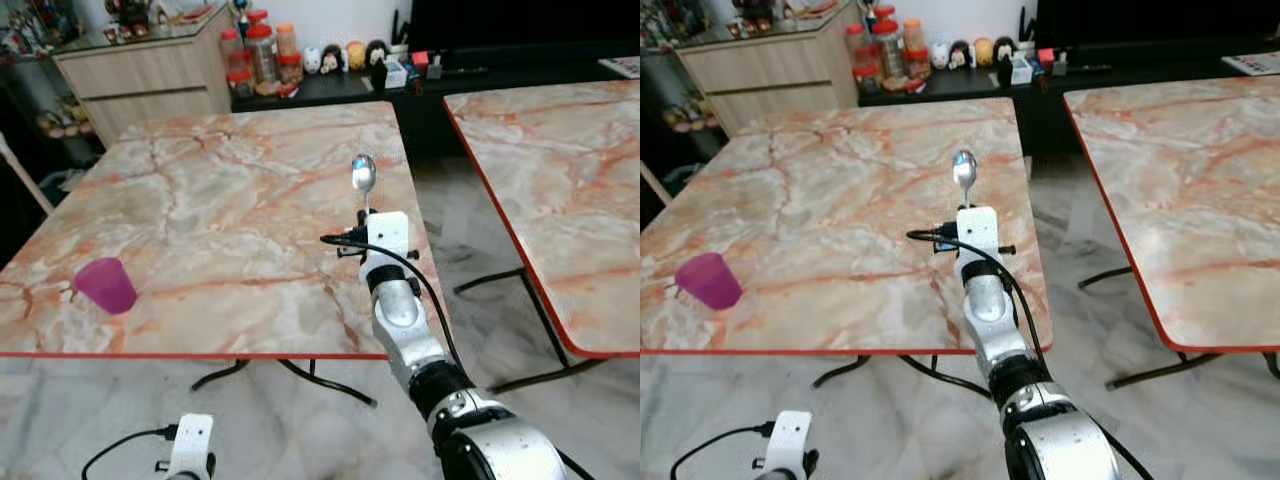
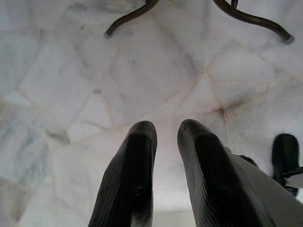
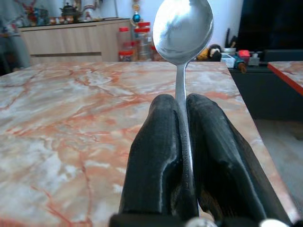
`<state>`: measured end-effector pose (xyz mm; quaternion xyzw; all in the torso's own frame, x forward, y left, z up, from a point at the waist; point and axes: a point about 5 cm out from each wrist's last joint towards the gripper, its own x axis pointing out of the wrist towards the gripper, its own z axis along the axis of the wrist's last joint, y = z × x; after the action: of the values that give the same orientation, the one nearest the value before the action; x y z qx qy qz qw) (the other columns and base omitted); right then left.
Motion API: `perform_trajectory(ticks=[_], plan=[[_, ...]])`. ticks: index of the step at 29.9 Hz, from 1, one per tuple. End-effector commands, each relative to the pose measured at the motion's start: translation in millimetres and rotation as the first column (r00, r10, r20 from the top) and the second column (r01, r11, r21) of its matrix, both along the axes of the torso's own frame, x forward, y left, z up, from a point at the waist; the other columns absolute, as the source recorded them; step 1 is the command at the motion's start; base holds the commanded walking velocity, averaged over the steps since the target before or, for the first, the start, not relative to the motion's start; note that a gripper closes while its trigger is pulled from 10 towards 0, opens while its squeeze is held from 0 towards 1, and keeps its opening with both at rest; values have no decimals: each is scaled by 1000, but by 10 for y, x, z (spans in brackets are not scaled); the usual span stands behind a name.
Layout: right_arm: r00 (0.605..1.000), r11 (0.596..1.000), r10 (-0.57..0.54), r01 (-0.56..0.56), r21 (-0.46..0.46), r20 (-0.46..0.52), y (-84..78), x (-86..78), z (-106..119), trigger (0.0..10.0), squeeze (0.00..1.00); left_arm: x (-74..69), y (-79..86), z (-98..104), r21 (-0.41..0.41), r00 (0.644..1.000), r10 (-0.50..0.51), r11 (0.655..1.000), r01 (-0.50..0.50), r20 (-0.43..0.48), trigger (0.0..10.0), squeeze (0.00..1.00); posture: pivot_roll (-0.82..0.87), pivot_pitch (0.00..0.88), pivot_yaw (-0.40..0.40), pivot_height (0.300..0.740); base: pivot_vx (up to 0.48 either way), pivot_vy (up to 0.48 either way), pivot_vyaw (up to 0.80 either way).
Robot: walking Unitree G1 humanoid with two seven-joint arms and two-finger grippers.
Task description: Setting the table
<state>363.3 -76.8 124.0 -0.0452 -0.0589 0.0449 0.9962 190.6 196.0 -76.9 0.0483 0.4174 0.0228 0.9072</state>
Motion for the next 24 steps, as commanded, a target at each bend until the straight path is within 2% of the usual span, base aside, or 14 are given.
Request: perform_trajectory(ticks=[1, 24], plan=[[1000, 1000, -3, 3, 3, 26, -6, 13, 58, 10000, 0, -30, -8, -19, 5, 1000, 0, 1000, 0, -15, 10000, 0, -36, 2, 87, 740, 0, -480, 0], [999, 1000, -8, 9, -21, 37, -49, 39, 99, 10000, 0, -24, -46, -23, 2, 1000, 2, 1000, -2, -14, 10000, 0, -44, 3, 72, 740, 0, -471, 0]])
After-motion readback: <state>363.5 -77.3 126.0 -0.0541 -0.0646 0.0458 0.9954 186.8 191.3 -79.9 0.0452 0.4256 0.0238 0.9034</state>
